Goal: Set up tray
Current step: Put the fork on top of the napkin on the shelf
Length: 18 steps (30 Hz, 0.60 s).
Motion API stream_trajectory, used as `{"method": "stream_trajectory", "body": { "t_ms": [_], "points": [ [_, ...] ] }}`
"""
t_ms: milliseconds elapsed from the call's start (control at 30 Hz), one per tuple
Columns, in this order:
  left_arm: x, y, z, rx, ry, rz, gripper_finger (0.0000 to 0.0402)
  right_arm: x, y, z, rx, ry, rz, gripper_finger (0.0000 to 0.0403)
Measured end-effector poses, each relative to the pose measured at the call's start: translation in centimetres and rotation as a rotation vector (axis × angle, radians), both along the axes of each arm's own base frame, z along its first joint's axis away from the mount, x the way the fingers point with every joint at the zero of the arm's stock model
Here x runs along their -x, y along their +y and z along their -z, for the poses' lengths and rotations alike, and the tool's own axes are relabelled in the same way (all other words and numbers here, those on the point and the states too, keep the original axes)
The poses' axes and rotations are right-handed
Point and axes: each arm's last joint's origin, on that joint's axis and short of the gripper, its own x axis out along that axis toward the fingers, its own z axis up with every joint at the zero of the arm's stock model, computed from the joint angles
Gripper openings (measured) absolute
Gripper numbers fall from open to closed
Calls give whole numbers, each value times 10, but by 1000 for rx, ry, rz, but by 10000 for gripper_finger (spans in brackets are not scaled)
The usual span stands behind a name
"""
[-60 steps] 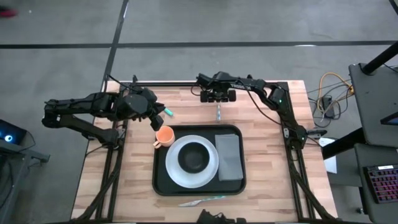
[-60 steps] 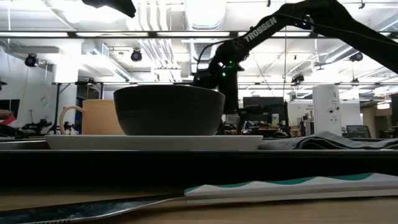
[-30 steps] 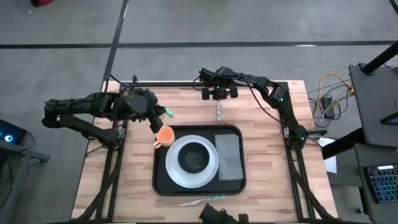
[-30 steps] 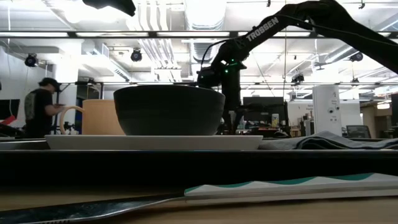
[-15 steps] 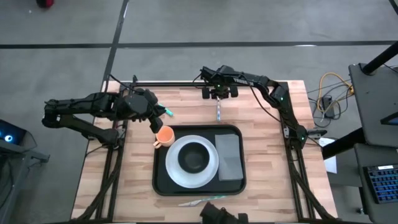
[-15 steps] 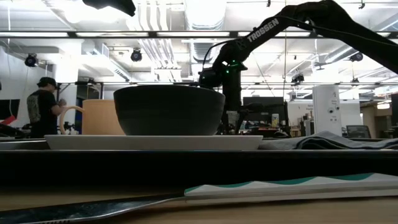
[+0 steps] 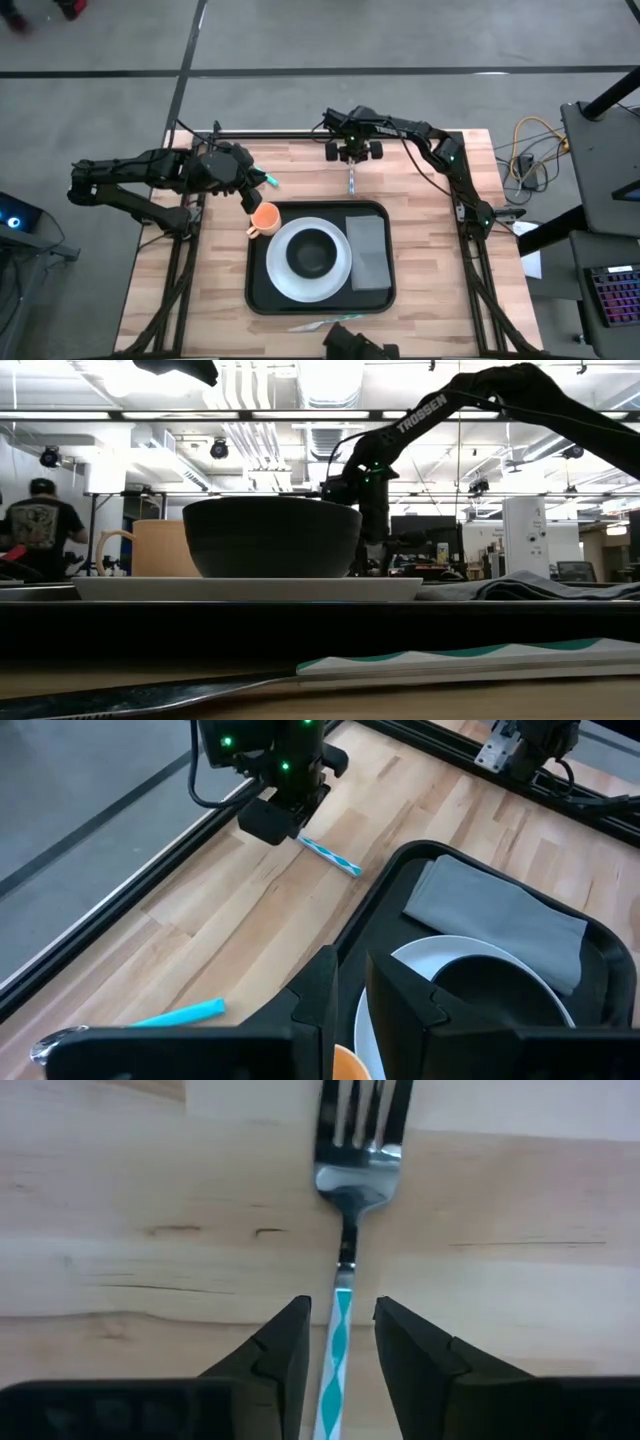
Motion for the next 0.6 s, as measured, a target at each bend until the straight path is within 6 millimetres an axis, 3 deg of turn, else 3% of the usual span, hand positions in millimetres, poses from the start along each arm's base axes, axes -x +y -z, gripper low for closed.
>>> {"method": "stream_trajectory", "body": {
  "t_ms": [600],
  "points": [
    [0, 0, -1, 0, -2, 0, 38, 2, 2, 7, -70, -21, 3, 107]
  ]
}}
